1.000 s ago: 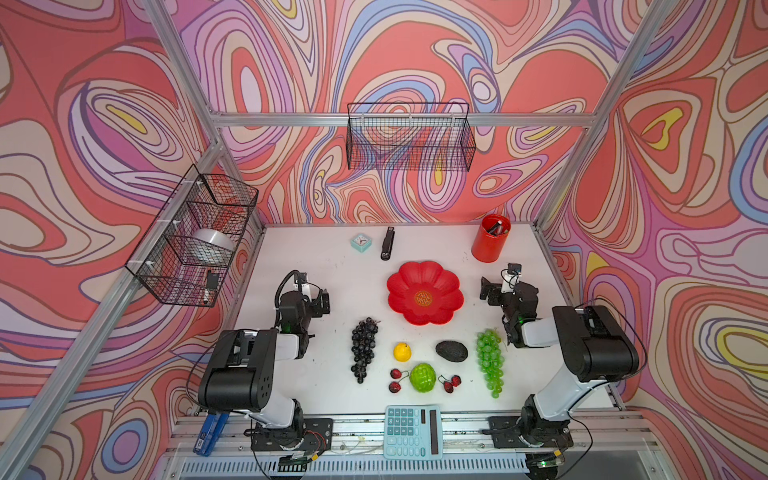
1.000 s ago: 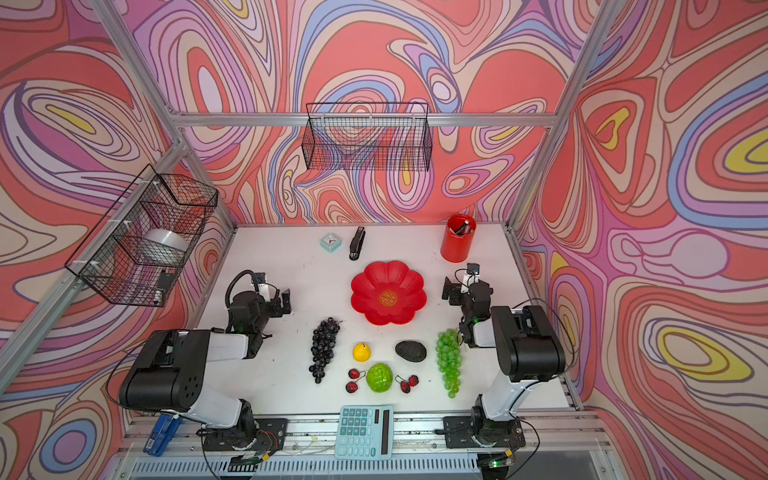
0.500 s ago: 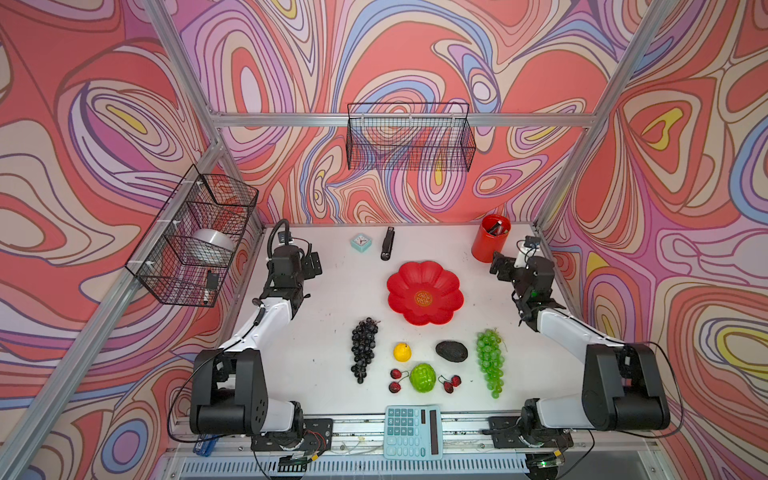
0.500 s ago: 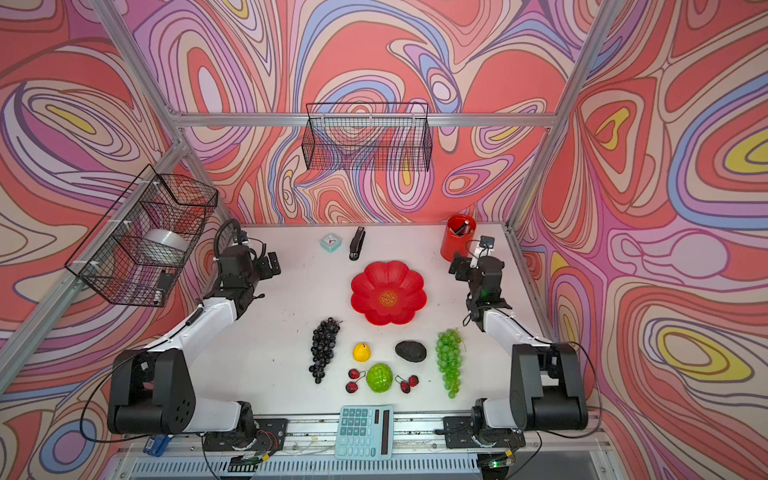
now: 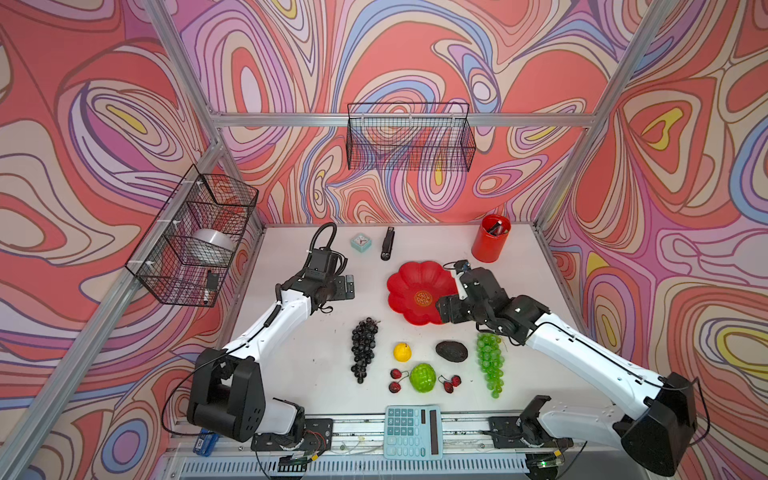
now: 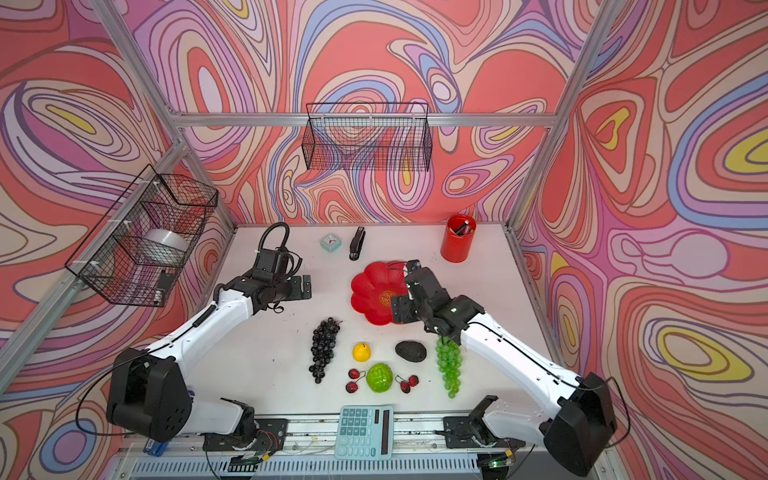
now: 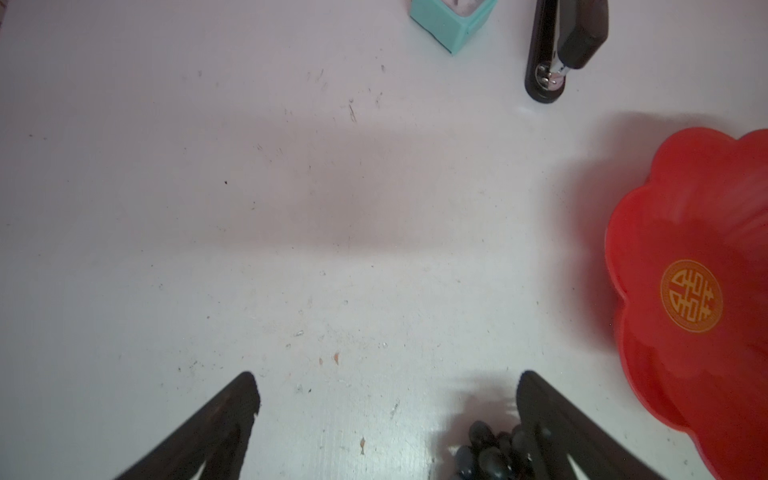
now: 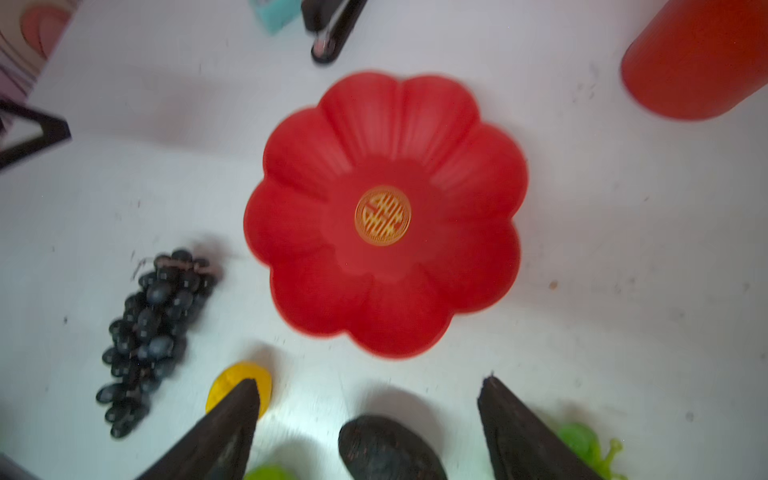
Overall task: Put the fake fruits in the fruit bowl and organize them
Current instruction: 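Reach the right gripper down and grasp the dark brown fruit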
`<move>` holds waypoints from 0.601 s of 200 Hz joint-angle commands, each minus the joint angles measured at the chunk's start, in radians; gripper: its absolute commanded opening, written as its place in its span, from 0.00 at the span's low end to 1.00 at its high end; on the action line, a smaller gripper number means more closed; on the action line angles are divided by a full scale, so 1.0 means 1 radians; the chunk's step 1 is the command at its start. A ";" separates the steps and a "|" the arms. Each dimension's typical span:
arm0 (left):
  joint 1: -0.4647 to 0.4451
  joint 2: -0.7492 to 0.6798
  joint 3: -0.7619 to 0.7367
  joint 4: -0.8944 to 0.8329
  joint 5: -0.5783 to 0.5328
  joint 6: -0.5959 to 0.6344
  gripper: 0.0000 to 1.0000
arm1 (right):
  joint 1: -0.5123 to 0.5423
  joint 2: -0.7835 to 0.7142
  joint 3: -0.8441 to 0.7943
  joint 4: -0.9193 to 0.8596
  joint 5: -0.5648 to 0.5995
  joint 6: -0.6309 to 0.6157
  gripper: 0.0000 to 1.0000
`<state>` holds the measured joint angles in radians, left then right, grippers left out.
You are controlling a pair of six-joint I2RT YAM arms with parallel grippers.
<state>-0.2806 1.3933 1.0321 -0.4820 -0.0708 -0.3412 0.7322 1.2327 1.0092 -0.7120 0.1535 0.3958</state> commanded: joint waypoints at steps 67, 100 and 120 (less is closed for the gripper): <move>-0.003 -0.060 -0.011 -0.047 0.087 -0.081 1.00 | 0.179 0.242 0.005 -0.229 0.092 0.062 0.91; -0.002 -0.040 0.006 -0.066 0.107 -0.088 1.00 | 0.153 0.290 -0.021 -0.187 0.072 0.034 0.94; -0.003 -0.041 0.002 -0.064 0.110 -0.094 1.00 | 0.123 0.319 -0.027 -0.153 0.027 0.019 0.94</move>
<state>-0.2810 1.3464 1.0203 -0.5060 0.0235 -0.4095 0.8871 1.5185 1.0008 -0.9039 0.2131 0.4377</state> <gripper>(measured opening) 0.999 0.943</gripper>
